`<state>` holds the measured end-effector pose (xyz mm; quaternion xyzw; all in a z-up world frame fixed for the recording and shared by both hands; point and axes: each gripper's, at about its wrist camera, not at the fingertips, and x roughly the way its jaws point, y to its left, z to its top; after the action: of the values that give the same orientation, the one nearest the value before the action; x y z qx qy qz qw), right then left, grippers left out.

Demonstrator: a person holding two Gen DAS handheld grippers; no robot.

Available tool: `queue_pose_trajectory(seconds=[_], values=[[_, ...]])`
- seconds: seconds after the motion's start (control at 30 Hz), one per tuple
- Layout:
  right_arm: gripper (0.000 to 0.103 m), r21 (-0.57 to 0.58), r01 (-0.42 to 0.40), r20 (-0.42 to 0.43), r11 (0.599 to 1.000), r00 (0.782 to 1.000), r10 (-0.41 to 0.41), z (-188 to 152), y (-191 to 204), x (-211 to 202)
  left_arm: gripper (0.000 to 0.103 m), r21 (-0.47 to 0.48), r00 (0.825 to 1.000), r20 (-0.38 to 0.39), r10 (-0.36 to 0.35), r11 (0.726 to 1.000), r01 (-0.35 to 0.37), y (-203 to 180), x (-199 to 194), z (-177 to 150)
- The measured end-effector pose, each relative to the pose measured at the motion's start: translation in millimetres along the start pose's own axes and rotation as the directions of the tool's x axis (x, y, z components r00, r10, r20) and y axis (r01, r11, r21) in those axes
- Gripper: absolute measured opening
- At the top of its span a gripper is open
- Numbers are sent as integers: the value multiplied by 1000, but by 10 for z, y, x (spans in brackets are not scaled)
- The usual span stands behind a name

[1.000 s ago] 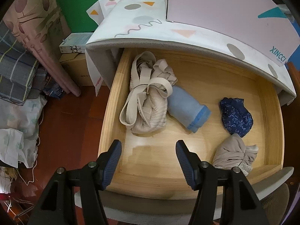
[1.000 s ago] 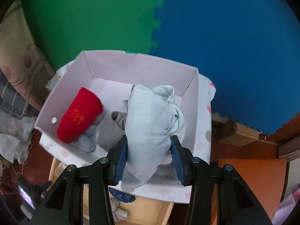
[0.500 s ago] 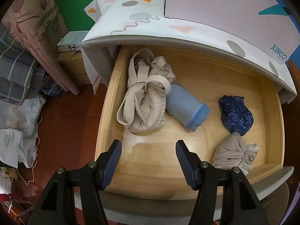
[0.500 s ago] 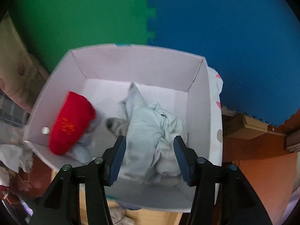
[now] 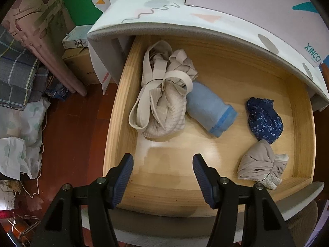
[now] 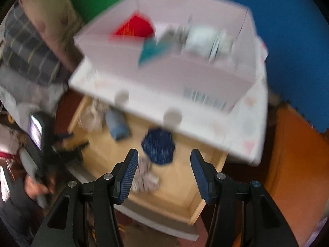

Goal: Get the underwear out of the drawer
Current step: 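Move the right tool into the drawer and grasp the navy floral underwear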

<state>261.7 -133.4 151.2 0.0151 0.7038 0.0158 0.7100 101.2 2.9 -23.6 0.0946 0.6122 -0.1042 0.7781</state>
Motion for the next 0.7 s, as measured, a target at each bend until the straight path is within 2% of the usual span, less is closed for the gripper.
queue_pose_trajectory(seconds=[0.17, 0.37, 0.5, 0.7], values=[[49, -19, -5, -49, 1000, 999, 4, -219, 147, 575, 62, -11, 1000, -2, 5, 1000, -5, 35, 4, 4], [50, -8, 5, -69, 1000, 998, -5, -130, 221, 1122, 62, -8, 1000, -4, 0, 1000, 0, 30, 4, 4], [52, -20, 28, -61, 999, 998, -29, -47, 248, 1329, 62, -8, 1000, -6, -5, 1000, 5, 27, 3, 9], [60, -49, 71, -53, 996, 996, -74, 44, 313, 1547, 62, -10, 1000, -8, -13, 1000, 13, 21, 6, 12]])
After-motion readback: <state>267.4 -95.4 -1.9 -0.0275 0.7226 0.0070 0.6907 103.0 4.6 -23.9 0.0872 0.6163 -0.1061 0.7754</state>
